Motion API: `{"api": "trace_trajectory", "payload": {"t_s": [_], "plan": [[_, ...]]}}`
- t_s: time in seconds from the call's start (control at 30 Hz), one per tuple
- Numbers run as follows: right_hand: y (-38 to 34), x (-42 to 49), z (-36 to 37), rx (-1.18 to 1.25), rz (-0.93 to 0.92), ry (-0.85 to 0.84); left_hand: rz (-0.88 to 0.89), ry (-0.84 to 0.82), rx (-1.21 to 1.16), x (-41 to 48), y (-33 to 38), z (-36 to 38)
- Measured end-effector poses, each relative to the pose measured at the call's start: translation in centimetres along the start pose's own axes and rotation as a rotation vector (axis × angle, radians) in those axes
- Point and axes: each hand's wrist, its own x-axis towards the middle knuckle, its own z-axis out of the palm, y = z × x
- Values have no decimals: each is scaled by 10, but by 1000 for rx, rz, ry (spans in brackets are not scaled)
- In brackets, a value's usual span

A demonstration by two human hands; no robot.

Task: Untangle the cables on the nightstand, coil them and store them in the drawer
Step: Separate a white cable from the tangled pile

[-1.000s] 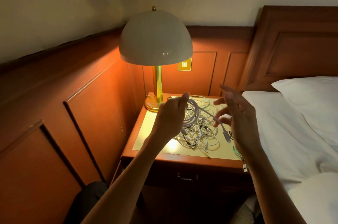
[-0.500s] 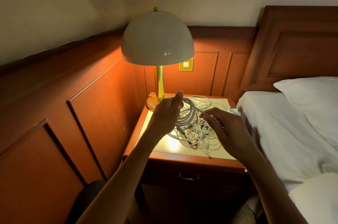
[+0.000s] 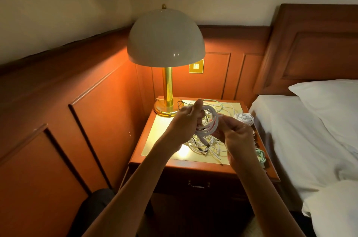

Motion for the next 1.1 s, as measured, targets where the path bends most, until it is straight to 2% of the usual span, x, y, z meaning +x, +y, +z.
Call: {"api": "trace_trajectory", "payload": {"t_s": [0.13, 0.23, 0.3, 0.43, 0.57, 0.7, 0.77, 0.87, 1.0, 1.1], "plan": [[2, 0, 0, 199, 187, -39, 48, 48, 173, 0, -1, 5], [3, 1, 0, 296, 270, -81, 73, 98, 212, 4, -8, 6], [1, 0, 3, 299, 344, -150, 114, 163, 232, 8, -12, 5], [4, 1, 1, 325, 473, -271, 214, 349, 441, 10, -16, 6], [-1, 0, 3, 473, 527, -291, 341, 440, 553, 7, -15, 10], [-6, 2, 11, 243, 496, -223, 505, 447, 614, 7, -14, 13], [-10, 4, 13, 195, 475, -189, 515, 409, 580, 9, -15, 13], [-18, 5, 8, 165, 435, -238, 459, 419, 522, 17, -15, 6], [-22, 8, 5, -154, 260, -233, 384, 448, 522, 22, -22, 5], [-20, 12, 3, -237, 184, -247, 234, 497, 483, 29, -25, 11]]}}
